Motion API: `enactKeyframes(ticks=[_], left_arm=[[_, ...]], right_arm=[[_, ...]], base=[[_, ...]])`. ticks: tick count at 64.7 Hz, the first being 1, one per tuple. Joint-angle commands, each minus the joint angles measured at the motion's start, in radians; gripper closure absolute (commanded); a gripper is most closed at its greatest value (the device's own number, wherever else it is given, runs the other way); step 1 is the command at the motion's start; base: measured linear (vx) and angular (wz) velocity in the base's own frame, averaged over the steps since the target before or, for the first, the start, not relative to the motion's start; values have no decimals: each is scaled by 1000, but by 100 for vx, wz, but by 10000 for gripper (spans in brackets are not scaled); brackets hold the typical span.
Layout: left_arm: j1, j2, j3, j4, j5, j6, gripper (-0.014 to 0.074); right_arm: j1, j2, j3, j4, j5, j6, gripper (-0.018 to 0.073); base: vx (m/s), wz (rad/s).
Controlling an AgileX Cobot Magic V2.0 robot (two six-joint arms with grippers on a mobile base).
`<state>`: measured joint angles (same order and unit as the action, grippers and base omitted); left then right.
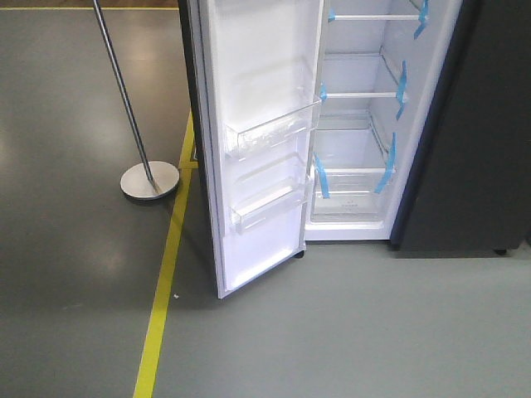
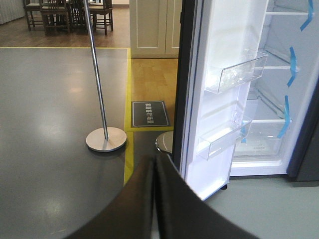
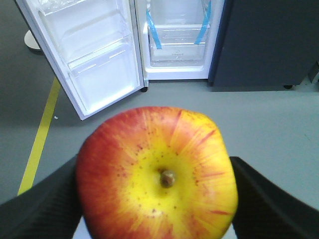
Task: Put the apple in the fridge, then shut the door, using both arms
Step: 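Approach the refrigerator opening with the apple held in the right gripper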
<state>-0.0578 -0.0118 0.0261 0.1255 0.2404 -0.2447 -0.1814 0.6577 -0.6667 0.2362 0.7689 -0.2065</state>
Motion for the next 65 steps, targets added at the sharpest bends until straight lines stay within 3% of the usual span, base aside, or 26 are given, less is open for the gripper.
enactKeyframes(ticks=[1, 65], left_arm=[[1, -14, 20, -5, -70, 1, 602], [1, -14, 20, -5, -70, 1, 602]], right_arm=[[-4, 1, -30, 9, -70, -2, 314], [-4, 1, -30, 9, -70, -2, 314]], base=[[17, -3], [12, -1]])
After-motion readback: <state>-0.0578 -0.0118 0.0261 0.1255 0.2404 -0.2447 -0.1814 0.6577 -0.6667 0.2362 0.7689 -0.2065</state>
